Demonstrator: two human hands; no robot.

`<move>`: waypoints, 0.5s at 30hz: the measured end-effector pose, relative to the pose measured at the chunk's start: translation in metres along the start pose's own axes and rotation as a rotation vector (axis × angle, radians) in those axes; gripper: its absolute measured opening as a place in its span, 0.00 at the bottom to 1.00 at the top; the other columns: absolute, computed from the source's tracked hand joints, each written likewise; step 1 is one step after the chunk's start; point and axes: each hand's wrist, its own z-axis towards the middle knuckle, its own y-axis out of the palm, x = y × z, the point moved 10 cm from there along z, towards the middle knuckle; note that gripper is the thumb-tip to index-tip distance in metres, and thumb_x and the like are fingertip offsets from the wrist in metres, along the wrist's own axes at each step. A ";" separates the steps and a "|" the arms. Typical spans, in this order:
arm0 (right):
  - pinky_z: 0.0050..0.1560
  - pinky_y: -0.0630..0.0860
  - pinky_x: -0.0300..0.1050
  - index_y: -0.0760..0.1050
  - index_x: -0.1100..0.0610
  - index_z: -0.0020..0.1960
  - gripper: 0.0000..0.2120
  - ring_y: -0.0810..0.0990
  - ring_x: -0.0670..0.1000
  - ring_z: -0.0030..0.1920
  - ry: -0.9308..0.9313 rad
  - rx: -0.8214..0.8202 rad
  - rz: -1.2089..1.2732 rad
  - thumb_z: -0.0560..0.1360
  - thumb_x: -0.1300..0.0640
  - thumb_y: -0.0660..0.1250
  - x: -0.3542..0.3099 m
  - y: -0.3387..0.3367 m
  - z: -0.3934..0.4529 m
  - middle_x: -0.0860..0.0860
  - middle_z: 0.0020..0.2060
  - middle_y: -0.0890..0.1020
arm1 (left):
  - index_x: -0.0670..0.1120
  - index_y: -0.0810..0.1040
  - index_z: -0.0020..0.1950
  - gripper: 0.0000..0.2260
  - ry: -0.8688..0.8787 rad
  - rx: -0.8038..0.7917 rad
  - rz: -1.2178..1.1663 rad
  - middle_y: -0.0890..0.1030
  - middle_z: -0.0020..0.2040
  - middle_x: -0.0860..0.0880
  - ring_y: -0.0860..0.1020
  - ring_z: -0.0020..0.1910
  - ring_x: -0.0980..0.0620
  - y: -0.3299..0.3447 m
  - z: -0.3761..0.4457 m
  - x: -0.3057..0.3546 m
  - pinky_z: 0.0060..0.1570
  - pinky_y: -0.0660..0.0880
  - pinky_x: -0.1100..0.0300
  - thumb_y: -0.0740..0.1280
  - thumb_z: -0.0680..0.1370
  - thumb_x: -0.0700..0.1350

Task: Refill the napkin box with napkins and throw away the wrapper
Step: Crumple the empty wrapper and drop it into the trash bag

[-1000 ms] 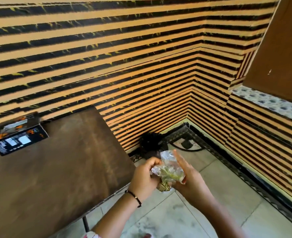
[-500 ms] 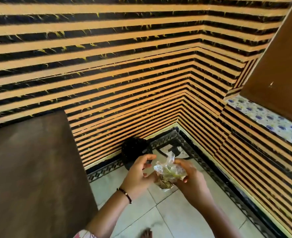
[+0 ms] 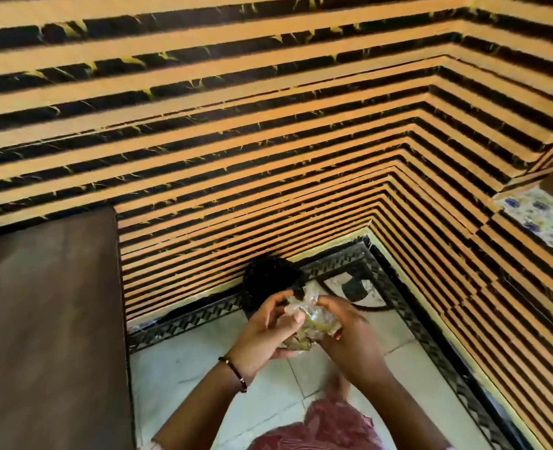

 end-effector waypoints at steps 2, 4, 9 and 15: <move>0.46 0.77 0.39 0.76 0.52 0.58 0.19 0.78 0.46 0.47 -0.028 -0.079 0.011 0.68 0.58 0.71 0.009 0.008 0.031 0.47 0.50 0.79 | 0.57 0.72 0.55 0.12 -0.009 0.121 0.002 0.77 0.58 0.51 0.79 0.54 0.49 -0.010 0.026 0.006 0.49 0.80 0.48 0.69 0.73 0.50; 0.48 0.78 0.42 0.76 0.52 0.57 0.18 0.79 0.48 0.48 -0.045 -0.177 0.028 0.67 0.57 0.71 0.024 0.016 0.065 0.50 0.50 0.81 | 0.53 0.74 0.53 0.08 -0.032 0.198 -0.004 0.80 0.54 0.49 0.80 0.51 0.47 -0.017 0.054 0.009 0.49 0.80 0.47 0.67 0.76 0.45; 0.53 0.71 0.38 0.76 0.54 0.58 0.18 0.77 0.48 0.52 0.012 -0.334 0.020 0.69 0.62 0.70 0.074 0.013 0.145 0.47 0.51 0.77 | 0.47 0.72 0.59 0.13 -0.111 0.279 0.013 0.79 0.51 0.50 0.78 0.46 0.54 -0.017 0.120 0.006 0.43 0.77 0.61 0.67 0.75 0.42; 0.52 0.70 0.40 0.75 0.50 0.54 0.23 0.78 0.51 0.52 0.130 -0.482 -0.077 0.65 0.71 0.71 0.160 0.003 0.220 0.48 0.48 0.77 | 0.51 0.76 0.52 0.14 -0.279 0.491 0.125 0.81 0.52 0.49 0.79 0.56 0.48 -0.047 0.177 -0.035 0.56 0.76 0.54 0.71 0.70 0.54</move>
